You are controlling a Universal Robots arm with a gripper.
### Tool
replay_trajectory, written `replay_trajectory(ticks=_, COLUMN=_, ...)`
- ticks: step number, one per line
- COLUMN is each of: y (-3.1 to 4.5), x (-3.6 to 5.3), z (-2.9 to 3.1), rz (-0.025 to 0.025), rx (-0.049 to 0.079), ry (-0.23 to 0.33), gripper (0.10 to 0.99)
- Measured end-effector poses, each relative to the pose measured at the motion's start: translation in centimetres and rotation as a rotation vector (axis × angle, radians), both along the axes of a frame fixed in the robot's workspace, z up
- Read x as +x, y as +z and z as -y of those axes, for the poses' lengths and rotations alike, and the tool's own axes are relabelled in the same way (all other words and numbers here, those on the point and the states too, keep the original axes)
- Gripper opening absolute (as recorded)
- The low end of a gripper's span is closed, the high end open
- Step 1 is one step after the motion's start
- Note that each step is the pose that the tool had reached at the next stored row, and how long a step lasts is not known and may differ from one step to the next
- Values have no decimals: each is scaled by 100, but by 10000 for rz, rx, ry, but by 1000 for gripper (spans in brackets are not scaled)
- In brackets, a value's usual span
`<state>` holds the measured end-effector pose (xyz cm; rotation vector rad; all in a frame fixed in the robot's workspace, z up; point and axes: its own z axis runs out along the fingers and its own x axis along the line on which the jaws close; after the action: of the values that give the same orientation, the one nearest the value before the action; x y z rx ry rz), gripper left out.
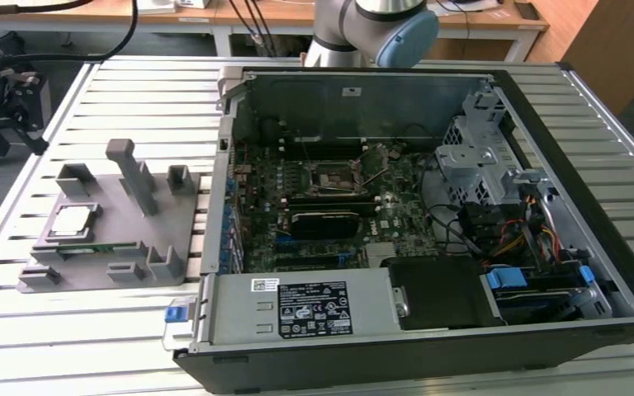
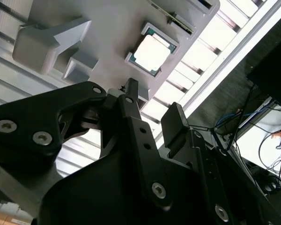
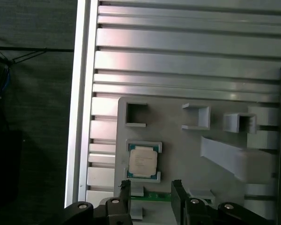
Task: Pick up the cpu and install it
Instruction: 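Pick up the cpu and move it towards the insertion slot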
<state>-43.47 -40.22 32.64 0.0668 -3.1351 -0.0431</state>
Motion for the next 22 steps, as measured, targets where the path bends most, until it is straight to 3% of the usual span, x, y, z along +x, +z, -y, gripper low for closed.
replay_trajectory(ticks=12, y=-95, x=-77, z=19, rz=1, rx=-7, ry=105, gripper=471)
replay_trajectory(ticks=17, y=-182, x=-96, z=22, rz=2, rx=-68, ry=144, gripper=471)
replay_trajectory(ticks=18, y=-256, x=-98, z=23, rz=0, rx=-80, ry=143, gripper=600)
replay_trajectory(ticks=19, y=-274, x=-101, z=22, rz=1, rx=-83, ry=143, gripper=663)
replay_trajectory(ticks=22, y=-322, x=-102, z=23, rz=1, rx=-94, ry=141, gripper=663)
